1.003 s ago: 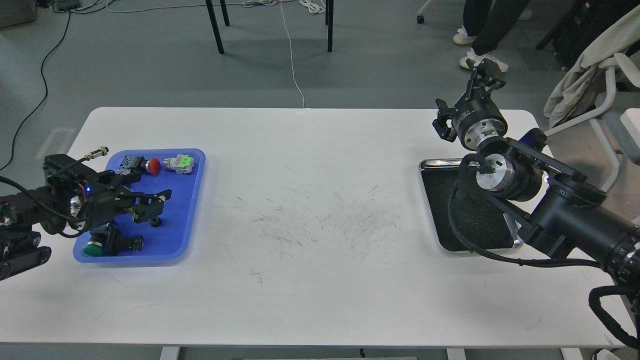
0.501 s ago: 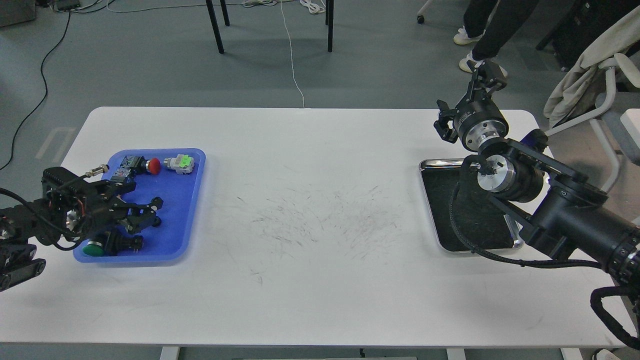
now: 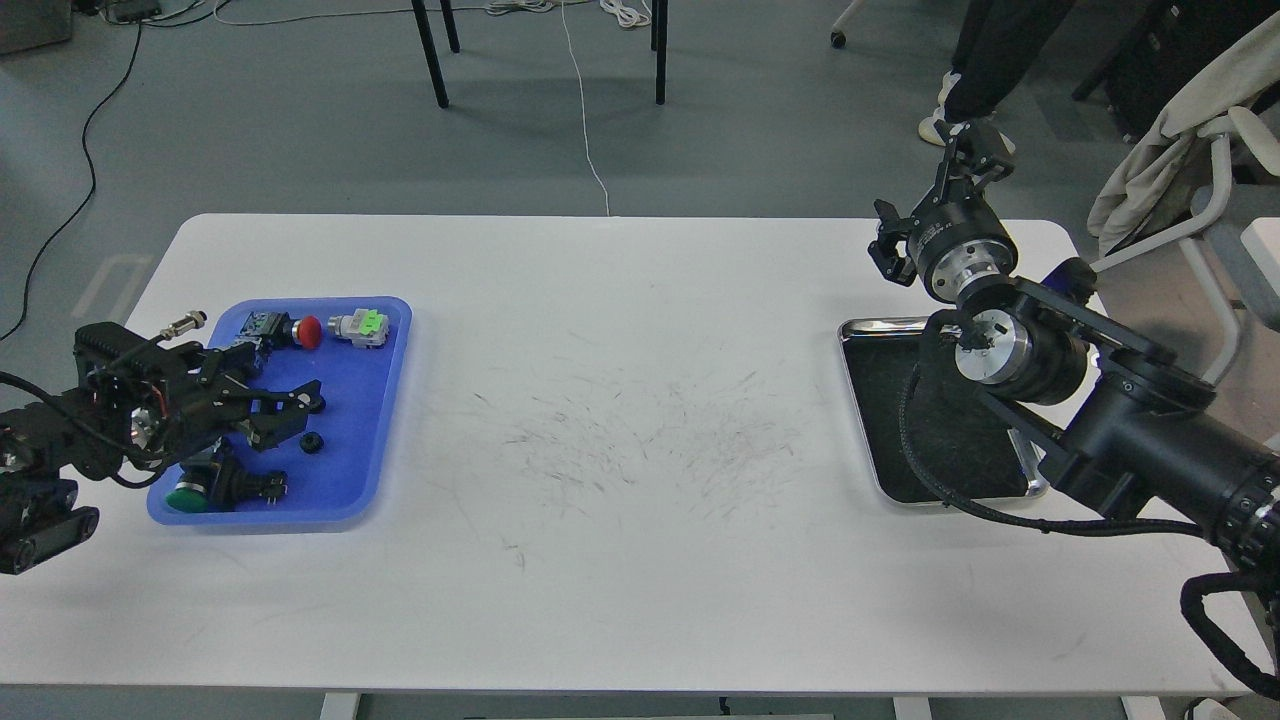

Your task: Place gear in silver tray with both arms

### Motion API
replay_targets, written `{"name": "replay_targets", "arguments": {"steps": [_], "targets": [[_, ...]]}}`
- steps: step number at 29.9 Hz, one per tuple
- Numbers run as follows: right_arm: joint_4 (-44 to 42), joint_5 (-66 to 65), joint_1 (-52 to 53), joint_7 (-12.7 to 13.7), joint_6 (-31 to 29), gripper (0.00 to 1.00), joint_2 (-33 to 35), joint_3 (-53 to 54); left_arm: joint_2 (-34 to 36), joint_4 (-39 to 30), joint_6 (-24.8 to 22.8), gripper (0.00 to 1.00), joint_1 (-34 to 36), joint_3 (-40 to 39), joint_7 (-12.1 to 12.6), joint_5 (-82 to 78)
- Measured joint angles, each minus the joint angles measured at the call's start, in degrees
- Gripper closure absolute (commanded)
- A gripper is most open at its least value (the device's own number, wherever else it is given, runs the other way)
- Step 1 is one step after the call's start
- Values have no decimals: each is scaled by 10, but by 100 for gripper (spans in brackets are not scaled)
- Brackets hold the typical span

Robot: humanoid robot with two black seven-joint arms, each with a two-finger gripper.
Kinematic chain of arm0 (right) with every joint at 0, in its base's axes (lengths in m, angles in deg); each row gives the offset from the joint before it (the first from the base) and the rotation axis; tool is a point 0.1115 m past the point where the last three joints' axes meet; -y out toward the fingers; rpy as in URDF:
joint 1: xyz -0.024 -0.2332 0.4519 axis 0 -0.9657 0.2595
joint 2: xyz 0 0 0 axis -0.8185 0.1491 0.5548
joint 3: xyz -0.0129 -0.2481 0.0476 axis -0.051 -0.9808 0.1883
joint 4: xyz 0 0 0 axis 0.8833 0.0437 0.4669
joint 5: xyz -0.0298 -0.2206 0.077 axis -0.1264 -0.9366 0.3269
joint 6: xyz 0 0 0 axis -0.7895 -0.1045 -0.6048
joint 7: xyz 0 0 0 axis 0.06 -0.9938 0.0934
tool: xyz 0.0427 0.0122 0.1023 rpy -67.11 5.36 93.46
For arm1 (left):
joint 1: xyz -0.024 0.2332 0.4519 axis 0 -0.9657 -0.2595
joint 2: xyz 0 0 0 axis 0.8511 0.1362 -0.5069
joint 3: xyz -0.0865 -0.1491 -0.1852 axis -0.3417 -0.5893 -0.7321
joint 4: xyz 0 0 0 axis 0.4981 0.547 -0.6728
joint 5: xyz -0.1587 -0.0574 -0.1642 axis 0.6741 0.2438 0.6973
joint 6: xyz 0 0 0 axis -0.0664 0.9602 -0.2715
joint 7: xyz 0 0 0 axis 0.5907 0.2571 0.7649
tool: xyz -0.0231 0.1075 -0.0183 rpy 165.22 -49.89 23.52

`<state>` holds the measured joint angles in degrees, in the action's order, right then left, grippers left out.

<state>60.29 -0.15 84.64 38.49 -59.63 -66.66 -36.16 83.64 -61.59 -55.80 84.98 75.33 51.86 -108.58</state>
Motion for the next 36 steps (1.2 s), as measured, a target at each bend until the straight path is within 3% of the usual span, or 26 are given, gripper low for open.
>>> {"name": "replay_targets", "arguments": {"steps": [3, 5, 24, 36], "targets": [[0, -2, 0, 0, 0, 1, 0, 0, -2, -3, 0, 15, -1, 1, 0, 1], [0, -2, 0, 0, 0, 1, 0, -1, -2, -5, 0, 27, -1, 1, 0, 1], [-1, -3, -3, 0, 0, 1, 0, -2, -31, 46, 0, 35, -37, -6, 0, 4], [-3, -9, -3, 0, 0, 1, -2, -2, -38, 39, 0, 43, -37, -21, 0, 11]]}}
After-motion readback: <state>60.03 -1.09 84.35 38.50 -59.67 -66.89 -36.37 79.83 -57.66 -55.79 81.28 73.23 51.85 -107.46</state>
